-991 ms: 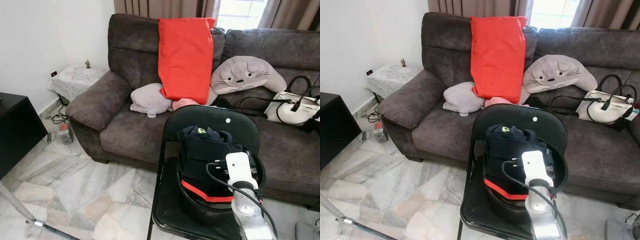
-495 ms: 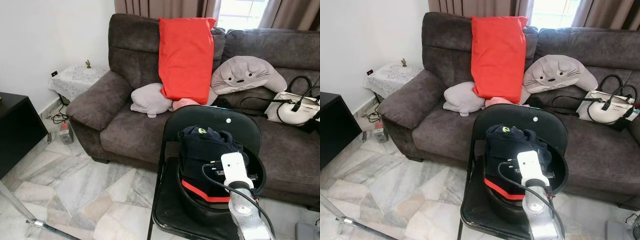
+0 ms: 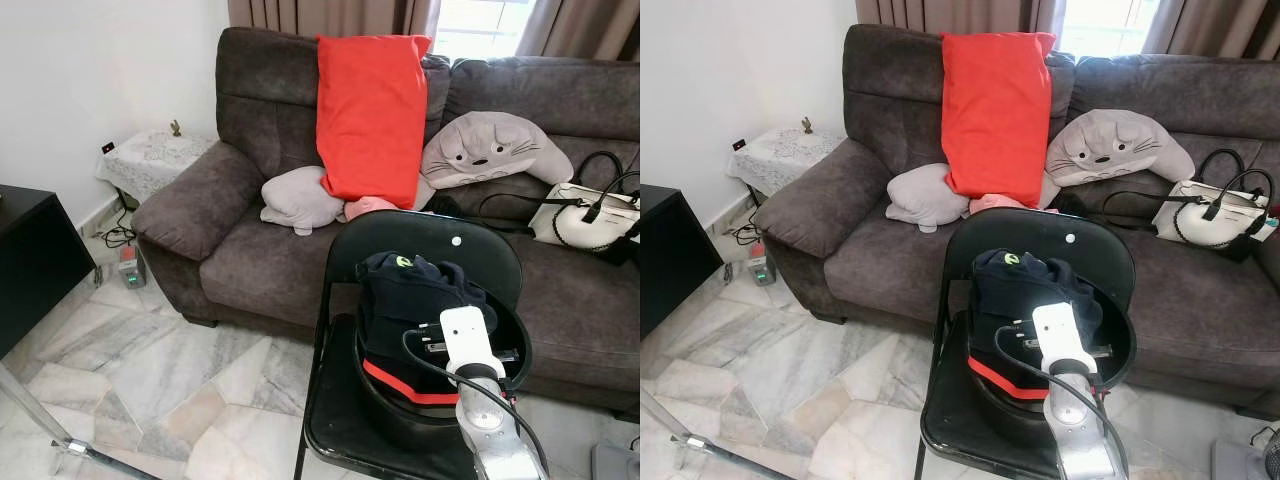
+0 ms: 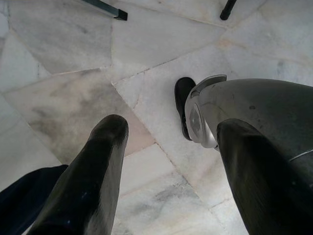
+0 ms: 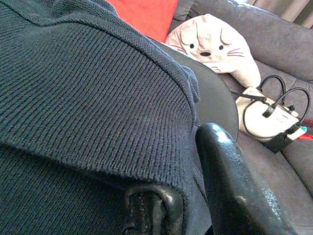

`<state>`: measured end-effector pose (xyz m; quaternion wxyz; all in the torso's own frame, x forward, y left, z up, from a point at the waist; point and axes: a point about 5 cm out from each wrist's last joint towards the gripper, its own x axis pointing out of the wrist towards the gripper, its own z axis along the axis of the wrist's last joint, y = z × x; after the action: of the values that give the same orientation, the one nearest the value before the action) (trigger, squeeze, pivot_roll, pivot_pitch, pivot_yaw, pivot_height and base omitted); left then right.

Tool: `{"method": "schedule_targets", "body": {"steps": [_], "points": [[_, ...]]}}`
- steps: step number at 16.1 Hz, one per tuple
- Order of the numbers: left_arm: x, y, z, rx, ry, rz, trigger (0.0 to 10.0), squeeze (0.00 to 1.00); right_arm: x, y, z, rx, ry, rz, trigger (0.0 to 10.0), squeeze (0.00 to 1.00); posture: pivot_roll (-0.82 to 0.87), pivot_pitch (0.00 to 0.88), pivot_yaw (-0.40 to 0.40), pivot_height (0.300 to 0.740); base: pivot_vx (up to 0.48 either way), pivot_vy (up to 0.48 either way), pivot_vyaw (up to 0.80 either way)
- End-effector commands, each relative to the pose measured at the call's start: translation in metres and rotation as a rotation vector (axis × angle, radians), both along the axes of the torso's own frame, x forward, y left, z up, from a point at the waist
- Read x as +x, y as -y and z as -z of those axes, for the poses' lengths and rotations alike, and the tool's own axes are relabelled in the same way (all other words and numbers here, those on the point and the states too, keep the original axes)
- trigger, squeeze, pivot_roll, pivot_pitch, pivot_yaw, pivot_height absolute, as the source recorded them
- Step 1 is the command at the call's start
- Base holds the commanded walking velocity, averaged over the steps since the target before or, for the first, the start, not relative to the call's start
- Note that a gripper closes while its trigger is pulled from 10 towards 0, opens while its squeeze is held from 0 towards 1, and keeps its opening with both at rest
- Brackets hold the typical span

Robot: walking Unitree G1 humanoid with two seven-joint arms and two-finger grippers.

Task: Hang hanger

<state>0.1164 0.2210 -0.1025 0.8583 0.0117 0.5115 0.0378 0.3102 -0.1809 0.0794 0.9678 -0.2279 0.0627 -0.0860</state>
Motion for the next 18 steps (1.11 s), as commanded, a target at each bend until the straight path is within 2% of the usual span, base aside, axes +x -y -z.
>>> {"method": "schedule_targets", "body": {"steps": [1, 10, 12, 18], "points": [[-0.003, -0.002, 0.001, 0.003, -0.02, 0.005, 10.0, 0.0, 0.004, -0.003, -0.003, -0.001, 0.007, -0.003, 0.0, 0.0, -0.03, 0.0, 0.022, 0.74, 0.0, 0.0, 0.0], [-0.002, -0.002, 0.001, 0.002, -0.019, 0.006, 10.0, 0.0, 0.005, -0.004, -0.003, 0.0, 0.007, -0.006, 0.0, 0.0, -0.02, 0.0, 0.021, 0.74, 0.0, 0.0, 0.0], [-0.002, -0.002, 0.001, 0.002, -0.019, 0.007, 10.0, 0.0, 0.004, 0.004, -0.005, -0.015, 0.024, 0.065, 0.0, 0.0, -0.02, 0.0, 0.02, 0.74, 0.0, 0.0, 0.0], [-0.002, -0.002, 0.0, 0.004, -0.019, 0.009, 10.0, 0.0, 0.003, 0.004, -0.005, -0.009, 0.03, 0.062, 0.0, 0.0, -0.02, 0.0, 0.023, 0.74, 0.0, 0.0, 0.0]]}}
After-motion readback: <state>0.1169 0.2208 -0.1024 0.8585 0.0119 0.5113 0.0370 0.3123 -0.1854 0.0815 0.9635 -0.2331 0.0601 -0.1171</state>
